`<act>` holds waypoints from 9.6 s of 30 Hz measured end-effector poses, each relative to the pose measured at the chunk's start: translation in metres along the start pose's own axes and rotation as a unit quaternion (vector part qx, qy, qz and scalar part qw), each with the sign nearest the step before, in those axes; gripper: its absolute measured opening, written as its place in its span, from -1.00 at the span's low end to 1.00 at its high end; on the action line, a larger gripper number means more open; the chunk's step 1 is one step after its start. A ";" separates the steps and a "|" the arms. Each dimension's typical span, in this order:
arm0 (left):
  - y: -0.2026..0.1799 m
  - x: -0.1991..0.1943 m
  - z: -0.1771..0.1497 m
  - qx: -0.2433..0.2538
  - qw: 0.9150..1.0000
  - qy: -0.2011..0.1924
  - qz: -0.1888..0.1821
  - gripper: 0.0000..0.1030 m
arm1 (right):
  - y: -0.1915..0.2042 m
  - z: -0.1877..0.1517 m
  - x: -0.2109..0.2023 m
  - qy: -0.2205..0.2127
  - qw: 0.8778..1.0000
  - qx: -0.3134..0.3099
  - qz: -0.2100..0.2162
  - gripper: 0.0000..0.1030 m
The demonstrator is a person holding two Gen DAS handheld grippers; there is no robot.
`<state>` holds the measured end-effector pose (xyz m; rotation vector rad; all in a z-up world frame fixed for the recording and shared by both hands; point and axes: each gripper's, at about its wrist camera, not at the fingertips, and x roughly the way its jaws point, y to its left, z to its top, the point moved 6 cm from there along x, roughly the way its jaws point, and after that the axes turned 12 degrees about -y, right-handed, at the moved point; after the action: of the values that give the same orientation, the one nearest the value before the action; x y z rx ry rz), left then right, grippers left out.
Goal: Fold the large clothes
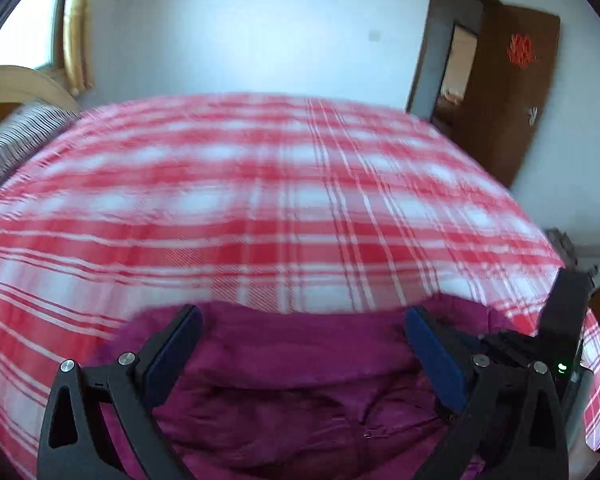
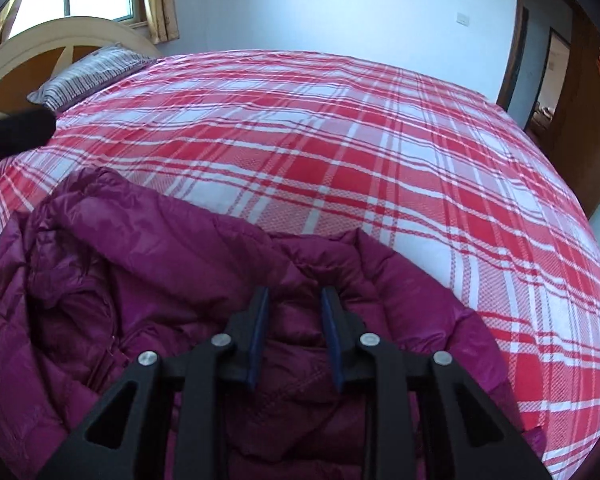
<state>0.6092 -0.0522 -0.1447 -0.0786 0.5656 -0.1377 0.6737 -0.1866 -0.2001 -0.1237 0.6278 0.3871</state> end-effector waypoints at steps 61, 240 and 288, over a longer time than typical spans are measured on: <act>0.027 0.075 -0.060 0.005 0.993 0.076 0.092 0.99 | -0.001 -0.008 0.015 0.006 0.999 0.037 0.006 -0.43; 0.055 -0.044 -0.105 -0.045 0.994 0.035 0.094 0.89 | 0.031 -0.104 -0.128 -0.005 0.988 0.121 -0.092 0.51; 0.008 -0.063 -0.130 0.030 0.994 0.039 0.097 0.98 | 0.061 -0.129 -0.173 -0.037 0.985 0.133 -0.101 0.70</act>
<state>0.4877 -0.0396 -0.2220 0.0403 0.6435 0.0320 0.4517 -0.2140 -0.2009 0.0814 0.5814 0.1092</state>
